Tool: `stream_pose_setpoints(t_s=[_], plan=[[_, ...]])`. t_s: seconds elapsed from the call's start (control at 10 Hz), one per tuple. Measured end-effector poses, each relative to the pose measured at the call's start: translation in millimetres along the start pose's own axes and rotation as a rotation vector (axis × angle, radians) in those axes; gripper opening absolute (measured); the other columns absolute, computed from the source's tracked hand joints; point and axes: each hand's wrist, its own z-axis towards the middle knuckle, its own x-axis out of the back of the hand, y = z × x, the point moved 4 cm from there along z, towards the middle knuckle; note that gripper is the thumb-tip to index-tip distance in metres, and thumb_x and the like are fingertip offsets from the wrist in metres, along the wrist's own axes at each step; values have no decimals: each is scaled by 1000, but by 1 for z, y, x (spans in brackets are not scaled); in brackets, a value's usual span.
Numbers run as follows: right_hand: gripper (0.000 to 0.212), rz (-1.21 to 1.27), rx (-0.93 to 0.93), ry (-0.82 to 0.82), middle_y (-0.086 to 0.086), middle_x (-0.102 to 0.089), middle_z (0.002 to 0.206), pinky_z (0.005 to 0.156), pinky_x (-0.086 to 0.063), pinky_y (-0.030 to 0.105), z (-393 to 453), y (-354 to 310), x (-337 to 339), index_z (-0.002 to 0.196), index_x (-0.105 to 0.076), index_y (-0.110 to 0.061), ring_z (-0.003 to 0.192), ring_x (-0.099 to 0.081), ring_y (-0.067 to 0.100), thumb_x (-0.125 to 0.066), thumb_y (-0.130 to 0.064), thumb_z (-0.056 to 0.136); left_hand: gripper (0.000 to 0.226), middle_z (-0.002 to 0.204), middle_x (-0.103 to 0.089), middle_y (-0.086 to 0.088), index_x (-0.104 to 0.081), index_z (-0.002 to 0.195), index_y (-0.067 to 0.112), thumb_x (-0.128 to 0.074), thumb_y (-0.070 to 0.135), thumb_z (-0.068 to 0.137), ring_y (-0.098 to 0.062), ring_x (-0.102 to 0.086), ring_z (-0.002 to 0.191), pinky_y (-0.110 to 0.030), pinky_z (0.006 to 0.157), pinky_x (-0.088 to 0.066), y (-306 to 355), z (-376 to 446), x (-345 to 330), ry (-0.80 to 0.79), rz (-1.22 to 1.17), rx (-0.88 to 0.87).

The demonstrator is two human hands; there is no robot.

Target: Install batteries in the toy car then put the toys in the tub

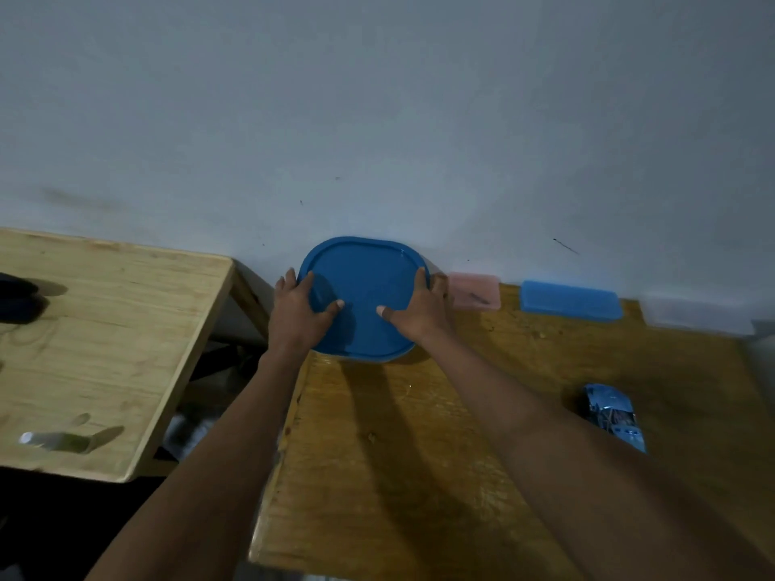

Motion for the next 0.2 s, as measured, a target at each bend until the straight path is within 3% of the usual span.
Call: stream_pose_setpoints(t_s=[0.2], plan=[[81,135,64,113,5,-26,157,104,-43,47,-34,14,22,153,-28,-23,143,-29,31,-66,-53,89,68,161,-31,-15,-45,150,17,-66,47,93,-32,-21,151,-53,120,-29,10,-37,3,103,-66,-30]])
